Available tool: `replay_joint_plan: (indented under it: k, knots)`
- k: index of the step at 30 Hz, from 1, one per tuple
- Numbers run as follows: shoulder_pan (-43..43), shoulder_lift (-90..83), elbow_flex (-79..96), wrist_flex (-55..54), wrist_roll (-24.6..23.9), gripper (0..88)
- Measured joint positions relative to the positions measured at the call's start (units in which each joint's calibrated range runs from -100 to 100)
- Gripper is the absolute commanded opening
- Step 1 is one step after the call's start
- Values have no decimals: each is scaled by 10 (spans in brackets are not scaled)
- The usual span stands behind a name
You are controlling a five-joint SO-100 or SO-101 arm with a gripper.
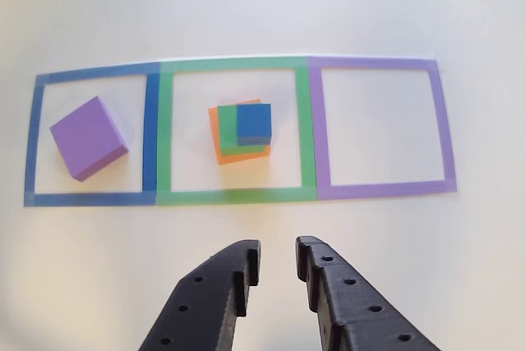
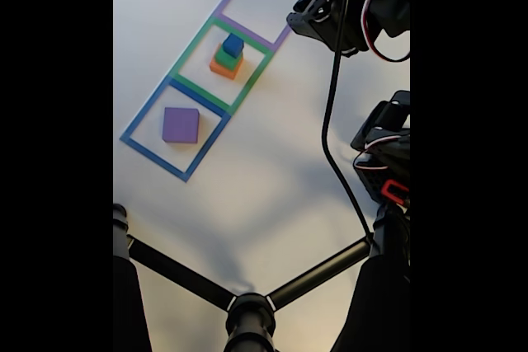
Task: Tower of hanoi
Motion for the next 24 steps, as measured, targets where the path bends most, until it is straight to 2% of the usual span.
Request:
replay_joint_plan:
  k: [2,7,17,24]
  knots:
    - [10,-23,45,-20,0,94]
    - [25,-87,187,-104,0,105]
    - [27,-199,451,-293,0,207]
    - [27,-251,621,-459,0,262]
